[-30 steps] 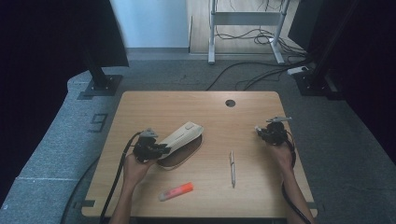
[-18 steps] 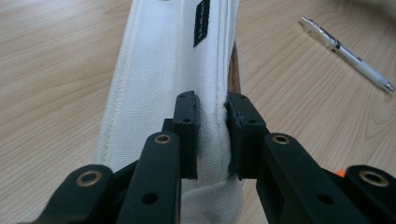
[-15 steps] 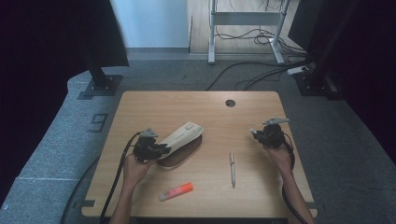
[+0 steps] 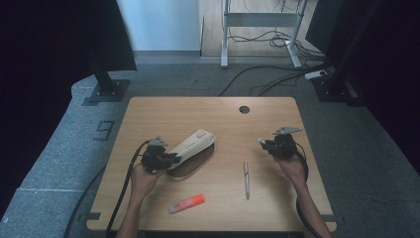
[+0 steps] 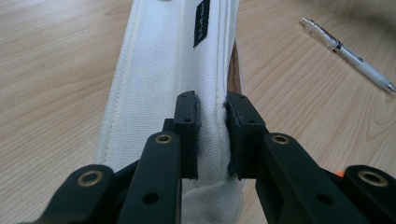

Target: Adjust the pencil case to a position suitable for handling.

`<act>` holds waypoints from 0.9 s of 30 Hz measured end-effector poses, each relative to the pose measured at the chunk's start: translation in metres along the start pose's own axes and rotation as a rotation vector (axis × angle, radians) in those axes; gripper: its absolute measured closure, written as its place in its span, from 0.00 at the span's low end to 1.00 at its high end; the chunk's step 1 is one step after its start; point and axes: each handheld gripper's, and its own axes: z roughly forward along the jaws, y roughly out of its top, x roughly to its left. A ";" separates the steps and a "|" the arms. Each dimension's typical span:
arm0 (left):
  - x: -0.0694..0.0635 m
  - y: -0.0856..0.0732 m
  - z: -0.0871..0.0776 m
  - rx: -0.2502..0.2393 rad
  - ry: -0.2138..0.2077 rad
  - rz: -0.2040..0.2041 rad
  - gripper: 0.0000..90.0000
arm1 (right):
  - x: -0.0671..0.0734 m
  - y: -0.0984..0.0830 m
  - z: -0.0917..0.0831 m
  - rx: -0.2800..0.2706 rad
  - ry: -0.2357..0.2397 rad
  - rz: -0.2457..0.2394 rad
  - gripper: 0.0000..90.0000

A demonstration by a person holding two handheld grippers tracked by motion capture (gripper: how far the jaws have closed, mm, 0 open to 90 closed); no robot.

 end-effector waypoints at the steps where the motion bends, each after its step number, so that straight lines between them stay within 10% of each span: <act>1: 0.000 0.000 0.000 0.000 0.000 0.000 0.84 | 0.004 0.001 0.000 -0.005 0.009 -0.005 0.79; 27: -0.001 0.000 -0.001 -0.005 0.006 0.004 0.85 | 0.053 0.016 0.015 -0.016 0.140 -0.088 0.79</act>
